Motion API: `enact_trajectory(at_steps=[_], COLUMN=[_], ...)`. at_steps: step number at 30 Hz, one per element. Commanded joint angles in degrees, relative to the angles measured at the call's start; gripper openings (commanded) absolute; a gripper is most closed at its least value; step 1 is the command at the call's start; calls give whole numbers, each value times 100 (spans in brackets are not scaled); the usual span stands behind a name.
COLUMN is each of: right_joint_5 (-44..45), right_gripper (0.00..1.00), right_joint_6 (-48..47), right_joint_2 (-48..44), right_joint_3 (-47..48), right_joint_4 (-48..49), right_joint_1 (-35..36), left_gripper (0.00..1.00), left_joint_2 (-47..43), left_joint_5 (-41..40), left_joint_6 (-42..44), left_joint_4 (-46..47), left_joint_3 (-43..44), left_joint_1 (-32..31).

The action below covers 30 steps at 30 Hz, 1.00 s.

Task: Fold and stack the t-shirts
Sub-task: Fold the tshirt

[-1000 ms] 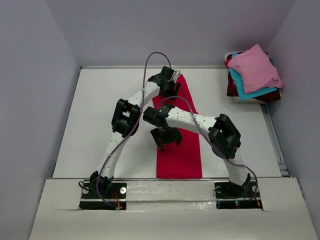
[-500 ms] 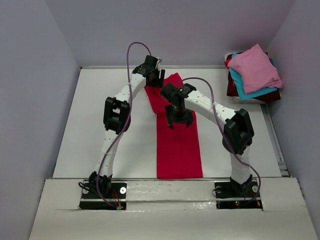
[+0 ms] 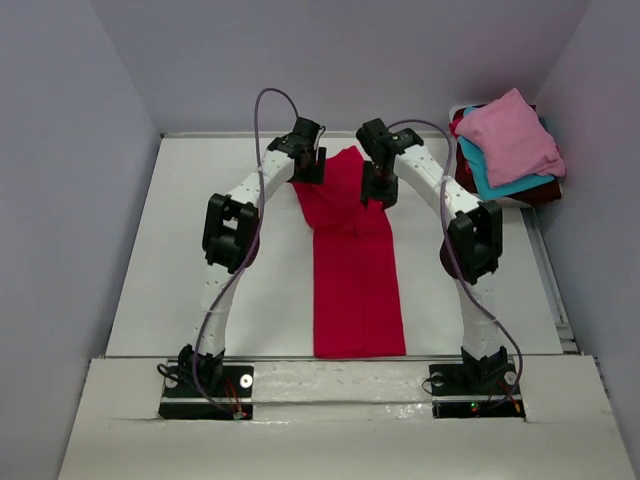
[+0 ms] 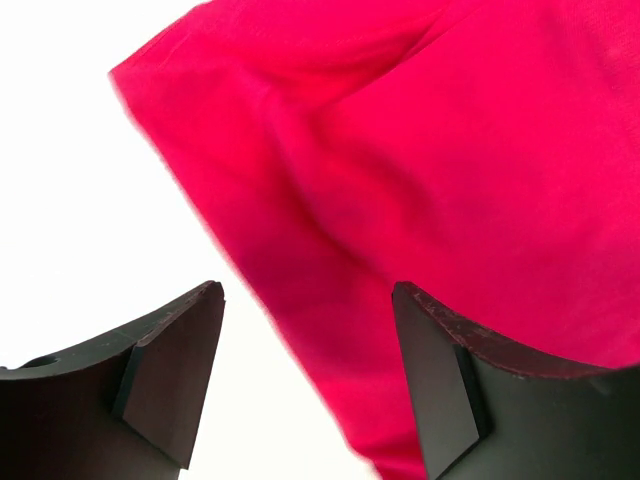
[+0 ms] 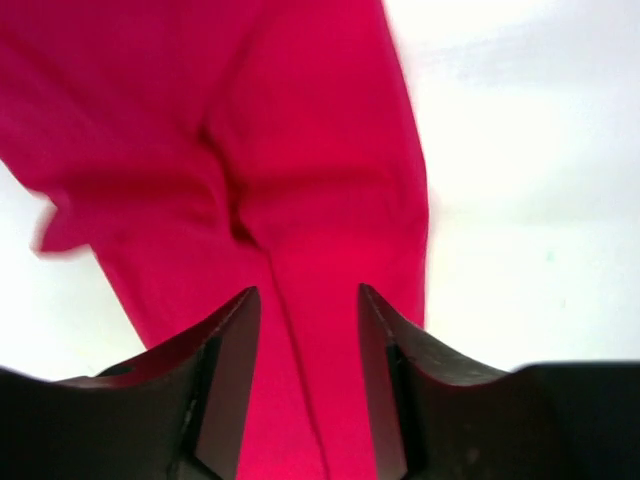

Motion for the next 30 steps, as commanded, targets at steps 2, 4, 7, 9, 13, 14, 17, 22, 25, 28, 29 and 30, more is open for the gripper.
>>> enact_trajectory(at_steps=[2, 4, 7, 9, 13, 14, 17, 22, 25, 28, 29, 30], right_joint_5=[-216, -365, -585, -769, -1025, -1034, -1086, -1271, -1437, -1570, -1578, -1579], right_gripper=[47, 46, 46, 46, 45, 45, 45, 45, 45, 45, 46, 46], right_joint_6=[-190, -217, -199, -199, -217, -252, -305, -322, -314, -322, -357, -366], right_joint_2=[939, 1220, 1546, 1617, 1740, 1784, 1863, 1977, 1986, 2047, 2082, 2118], right_joint_3=[1617, 2108, 2269, 2129, 1988, 1988, 2075, 2190, 2111, 2155, 2155, 2146], right_joint_4=[-9, -53, 131, 411, 790, 860, 1080, 1484, 1862, 2170, 2266, 2354], right_joint_1=[-271, -332, -403, -465, -675, -728, -851, -1079, -1194, -1194, -1194, -1194], left_gripper=[79, 79, 79, 79, 79, 79, 78, 78, 78, 78, 78, 78], left_joint_2=[-927, -866, -927, -927, -699, -681, -664, -769, -944, -1085, -1068, -1059], left_joint_5=[-599, -678, -784, -828, -1047, -1152, -1276, -1137, -759, -503, -450, -415], left_joint_6=[-265, -292, -354, -424, -582, -626, -749, -846, -916, -934, -925, -890], left_joint_4=[-139, -429, -562, -684, -1158, -1290, -1414, -1502, -1354, -1212, -1282, -1309], left_joint_3=[-301, -169, -133, -134, 217, 227, 174, -151, -370, -608, -582, -556], left_joint_1=[67, 67, 67, 67, 67, 67, 67, 129, 243, 296, 296, 296])
